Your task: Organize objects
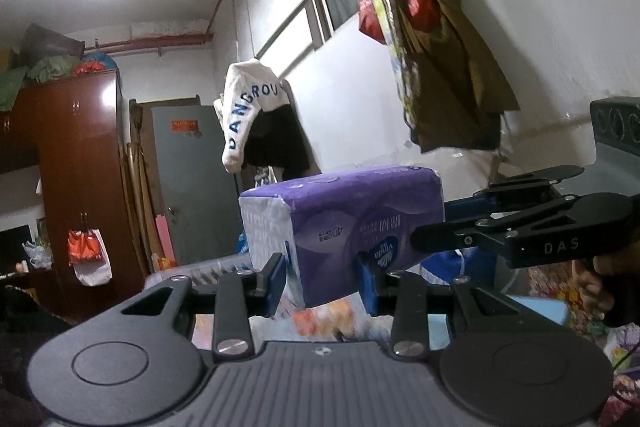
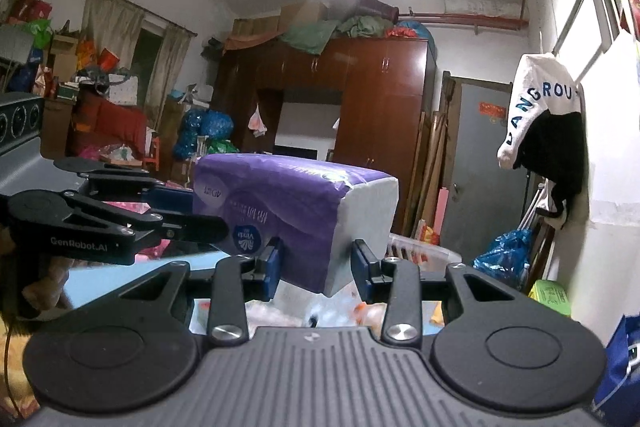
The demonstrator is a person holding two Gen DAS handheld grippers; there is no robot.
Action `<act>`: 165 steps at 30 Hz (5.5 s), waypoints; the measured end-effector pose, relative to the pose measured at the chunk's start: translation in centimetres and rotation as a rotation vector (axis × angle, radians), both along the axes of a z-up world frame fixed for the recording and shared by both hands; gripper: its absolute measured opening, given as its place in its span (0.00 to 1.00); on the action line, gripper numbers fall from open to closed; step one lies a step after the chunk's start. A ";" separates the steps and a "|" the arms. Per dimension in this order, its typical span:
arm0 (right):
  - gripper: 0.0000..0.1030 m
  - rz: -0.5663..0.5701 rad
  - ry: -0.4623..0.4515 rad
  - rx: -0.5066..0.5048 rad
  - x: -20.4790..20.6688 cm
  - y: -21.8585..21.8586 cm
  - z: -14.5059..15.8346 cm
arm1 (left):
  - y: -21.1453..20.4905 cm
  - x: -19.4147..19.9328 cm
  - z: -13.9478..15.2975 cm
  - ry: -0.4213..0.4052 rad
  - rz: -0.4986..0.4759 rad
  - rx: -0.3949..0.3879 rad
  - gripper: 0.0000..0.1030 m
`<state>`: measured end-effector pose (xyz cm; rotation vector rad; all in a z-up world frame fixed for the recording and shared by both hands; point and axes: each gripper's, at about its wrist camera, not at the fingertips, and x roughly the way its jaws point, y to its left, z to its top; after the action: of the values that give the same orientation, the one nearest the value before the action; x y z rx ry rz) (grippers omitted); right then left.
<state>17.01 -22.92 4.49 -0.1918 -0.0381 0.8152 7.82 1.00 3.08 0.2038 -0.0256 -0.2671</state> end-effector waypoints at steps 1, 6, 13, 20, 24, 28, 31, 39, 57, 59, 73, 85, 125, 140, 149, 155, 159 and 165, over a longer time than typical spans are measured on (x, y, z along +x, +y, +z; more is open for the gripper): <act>0.40 -0.002 -0.004 -0.005 0.7 0.4 0.6 | 0.0 0.6 0.5 -0.001 0.006 0.004 0.41; 0.40 -0.006 0.035 -0.029 4.2 1.6 1.8 | 0.5 5.0 2.8 0.022 0.037 0.026 0.41; 0.40 0.002 0.186 -0.070 9.5 4.0 1.9 | 1.7 11.1 4.6 0.128 0.105 0.049 0.41; 0.40 -0.019 0.378 -0.143 13.4 7.3 0.6 | 4.2 17.1 4.6 0.315 0.161 -0.010 0.41; 0.40 -0.023 0.448 -0.146 14.1 7.5 0.4 | 5.3 18.7 4.0 0.399 0.171 -0.075 0.52; 0.55 -0.043 0.437 -0.145 14.2 7.5 0.9 | 5.4 18.1 3.5 0.357 0.174 -0.112 0.58; 0.78 -0.094 0.403 -0.116 13.5 6.2 1.2 | 6.2 16.8 4.2 0.297 0.213 -0.160 0.62; 1.00 -0.067 0.388 0.074 7.2 -2.7 -0.5 | 6.4 6.9 2.9 0.205 0.162 -0.218 0.84; 1.00 -0.129 0.459 0.095 0.3 -7.5 -7.9 | 5.0 1.8 -5.9 0.368 0.104 -0.197 0.84; 1.00 -0.125 0.444 0.080 -0.1 -7.3 -8.1 | 4.9 2.0 -6.1 0.375 0.112 -0.192 0.84; 0.99 0.003 0.342 0.017 -1.9 -1.0 -7.0 | 7.1 4.0 -6.8 0.429 0.107 -0.217 0.84; 0.59 0.043 0.386 -0.272 2.4 8.0 -7.3 | 9.0 7.9 -6.5 0.589 0.016 -0.150 0.84; 0.42 -0.031 0.338 -0.300 3.3 6.7 -8.7 | 5.8 6.7 -6.5 0.490 0.024 0.049 0.40; 0.42 -0.049 0.142 -0.157 -0.9 4.1 -3.8 | 2.6 0.4 -1.1 0.169 0.067 0.061 0.40; 0.42 -0.087 0.035 -0.148 1.9 3.5 3.4 | -0.1 2.7 6.3 0.053 0.057 0.082 0.40; 0.42 -0.118 0.056 -0.173 4.6 3.8 4.3 | -1.0 6.2 7.4 0.082 0.054 0.077 0.40; 0.42 -0.129 0.104 -0.198 7.0 4.2 3.8 | -0.9 8.9 6.9 0.124 0.046 0.067 0.40; 0.42 -0.136 0.191 -0.246 10.0 4.9 2.1 | -0.5 12.4 5.4 0.204 0.049 0.052 0.40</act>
<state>26.98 -17.98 6.63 -0.3435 0.2539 0.6984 20.22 0.52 8.46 0.2274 0.1888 -0.2393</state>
